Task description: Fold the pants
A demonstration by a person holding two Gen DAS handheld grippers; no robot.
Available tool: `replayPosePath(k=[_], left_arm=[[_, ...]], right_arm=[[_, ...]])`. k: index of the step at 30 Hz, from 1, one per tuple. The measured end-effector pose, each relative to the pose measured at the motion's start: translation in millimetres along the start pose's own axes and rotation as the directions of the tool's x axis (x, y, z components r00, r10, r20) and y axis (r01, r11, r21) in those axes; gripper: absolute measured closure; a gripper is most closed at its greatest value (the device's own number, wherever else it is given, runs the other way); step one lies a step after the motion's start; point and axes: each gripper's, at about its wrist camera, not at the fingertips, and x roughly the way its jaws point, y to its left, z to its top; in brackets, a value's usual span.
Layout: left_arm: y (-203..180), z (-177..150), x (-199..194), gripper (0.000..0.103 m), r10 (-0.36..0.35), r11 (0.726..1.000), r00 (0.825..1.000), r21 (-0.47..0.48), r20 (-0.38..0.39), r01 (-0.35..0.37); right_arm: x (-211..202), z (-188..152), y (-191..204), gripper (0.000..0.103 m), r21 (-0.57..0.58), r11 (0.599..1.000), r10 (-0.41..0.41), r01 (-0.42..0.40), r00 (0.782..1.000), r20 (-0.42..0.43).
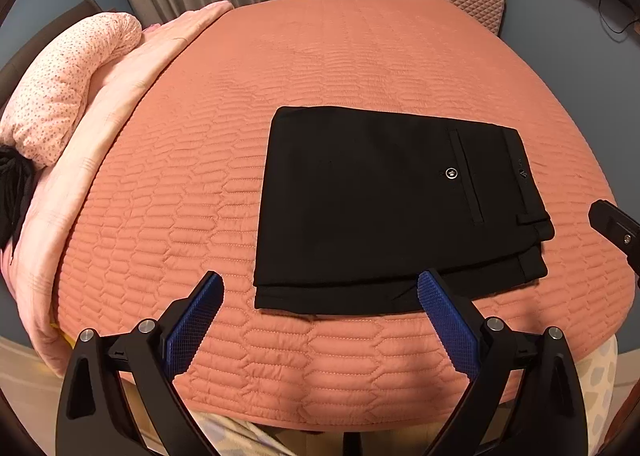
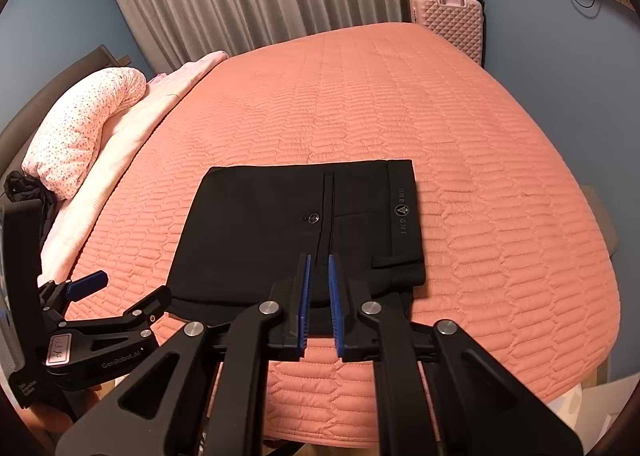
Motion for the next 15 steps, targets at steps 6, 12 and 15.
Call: replayPosePath(k=[6, 12, 15], left_arm=[[6.1, -3.4, 3.7, 0.007, -0.004, 1.000, 1.000, -0.023, -0.012, 0.004], [11.0, -6.7, 11.2, 0.007, 0.013, 1.000, 0.999, -0.023, -0.031, -0.014], [12.6, -7.4, 12.9, 0.007, 0.007, 1.000, 0.999, -0.029, -0.038, -0.008]], right_arm=[[-1.1, -6.0, 7.4, 0.093, -0.013, 1.000, 0.006, -0.006, 1.000, -0.007], [3.3, -10.5, 9.8, 0.093, -0.018, 1.000, 0.003, -0.004, 1.000, -0.031], [3.0, -10.3, 12.0, 0.093, -0.023, 1.000, 0.001, -0.002, 0.999, -0.032]])
